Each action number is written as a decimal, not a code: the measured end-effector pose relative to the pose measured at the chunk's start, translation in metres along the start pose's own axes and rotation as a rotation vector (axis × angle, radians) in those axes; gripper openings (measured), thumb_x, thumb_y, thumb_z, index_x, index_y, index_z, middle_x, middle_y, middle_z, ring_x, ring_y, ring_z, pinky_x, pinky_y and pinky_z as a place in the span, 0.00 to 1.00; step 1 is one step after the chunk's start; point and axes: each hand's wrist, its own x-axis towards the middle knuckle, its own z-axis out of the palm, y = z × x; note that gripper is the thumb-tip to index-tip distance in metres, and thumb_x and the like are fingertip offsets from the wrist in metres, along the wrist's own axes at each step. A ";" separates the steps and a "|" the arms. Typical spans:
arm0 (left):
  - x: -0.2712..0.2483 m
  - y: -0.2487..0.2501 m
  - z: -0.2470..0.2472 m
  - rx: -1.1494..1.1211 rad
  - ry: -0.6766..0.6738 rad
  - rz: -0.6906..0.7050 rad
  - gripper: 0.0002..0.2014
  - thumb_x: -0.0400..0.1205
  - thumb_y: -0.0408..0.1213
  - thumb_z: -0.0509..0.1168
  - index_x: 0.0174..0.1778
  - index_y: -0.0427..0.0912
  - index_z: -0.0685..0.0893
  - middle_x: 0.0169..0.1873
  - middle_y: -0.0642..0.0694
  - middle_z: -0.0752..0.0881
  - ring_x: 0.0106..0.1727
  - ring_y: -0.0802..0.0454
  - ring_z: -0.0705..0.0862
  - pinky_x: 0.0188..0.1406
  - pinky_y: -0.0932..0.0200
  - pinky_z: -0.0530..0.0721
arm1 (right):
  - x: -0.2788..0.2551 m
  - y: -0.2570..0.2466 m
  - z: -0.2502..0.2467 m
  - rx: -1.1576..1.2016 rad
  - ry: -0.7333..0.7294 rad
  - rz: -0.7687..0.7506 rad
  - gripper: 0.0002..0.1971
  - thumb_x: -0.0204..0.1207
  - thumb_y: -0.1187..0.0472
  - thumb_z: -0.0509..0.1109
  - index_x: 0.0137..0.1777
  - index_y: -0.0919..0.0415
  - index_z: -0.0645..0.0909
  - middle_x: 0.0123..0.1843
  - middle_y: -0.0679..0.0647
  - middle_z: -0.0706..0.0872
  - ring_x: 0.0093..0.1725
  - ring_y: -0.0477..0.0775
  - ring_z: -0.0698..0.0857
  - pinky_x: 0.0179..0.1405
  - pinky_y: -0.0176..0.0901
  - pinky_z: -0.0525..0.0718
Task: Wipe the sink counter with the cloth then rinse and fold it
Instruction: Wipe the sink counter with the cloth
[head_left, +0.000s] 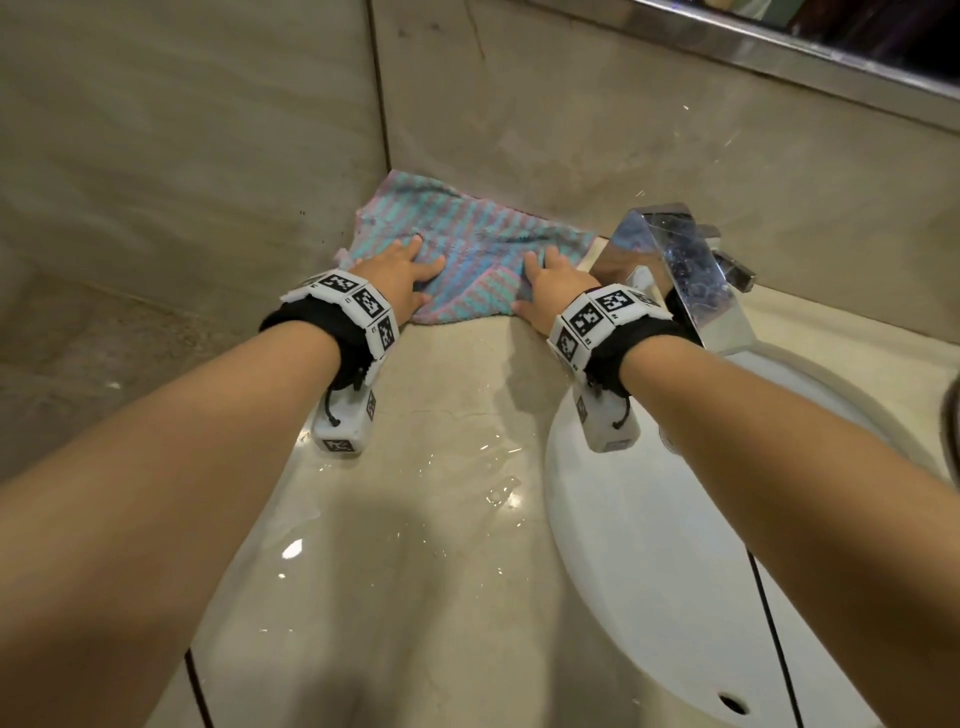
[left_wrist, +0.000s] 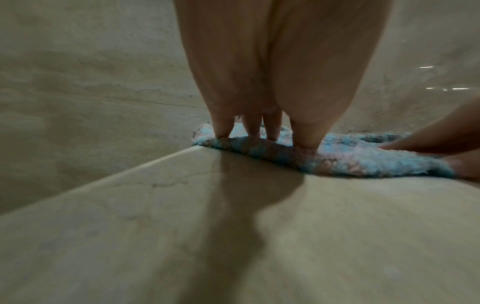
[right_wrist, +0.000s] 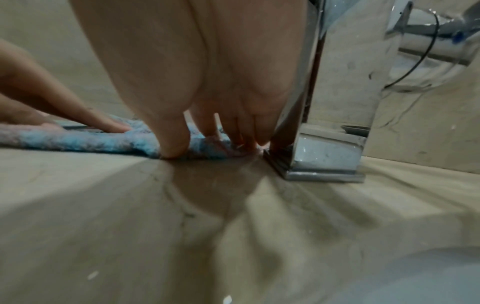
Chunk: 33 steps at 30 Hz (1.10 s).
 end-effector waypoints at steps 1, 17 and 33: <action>-0.003 0.000 0.001 0.001 -0.001 0.005 0.27 0.86 0.39 0.55 0.81 0.53 0.55 0.84 0.45 0.46 0.84 0.44 0.47 0.80 0.44 0.61 | -0.003 0.000 0.000 -0.011 -0.006 -0.006 0.36 0.82 0.50 0.59 0.83 0.63 0.47 0.82 0.67 0.52 0.81 0.66 0.59 0.76 0.55 0.65; -0.077 -0.002 0.031 0.036 -0.037 -0.017 0.28 0.85 0.43 0.57 0.81 0.53 0.57 0.83 0.44 0.50 0.84 0.43 0.52 0.81 0.46 0.56 | -0.063 -0.010 0.033 -0.152 -0.078 -0.020 0.36 0.80 0.44 0.59 0.82 0.51 0.46 0.83 0.66 0.49 0.81 0.67 0.59 0.76 0.60 0.68; -0.189 0.000 0.086 0.058 -0.172 -0.156 0.25 0.88 0.47 0.42 0.80 0.65 0.43 0.83 0.52 0.37 0.84 0.47 0.40 0.69 0.17 0.48 | -0.156 -0.036 0.097 -0.189 -0.086 -0.042 0.35 0.82 0.38 0.45 0.82 0.48 0.35 0.85 0.58 0.36 0.84 0.64 0.40 0.78 0.73 0.46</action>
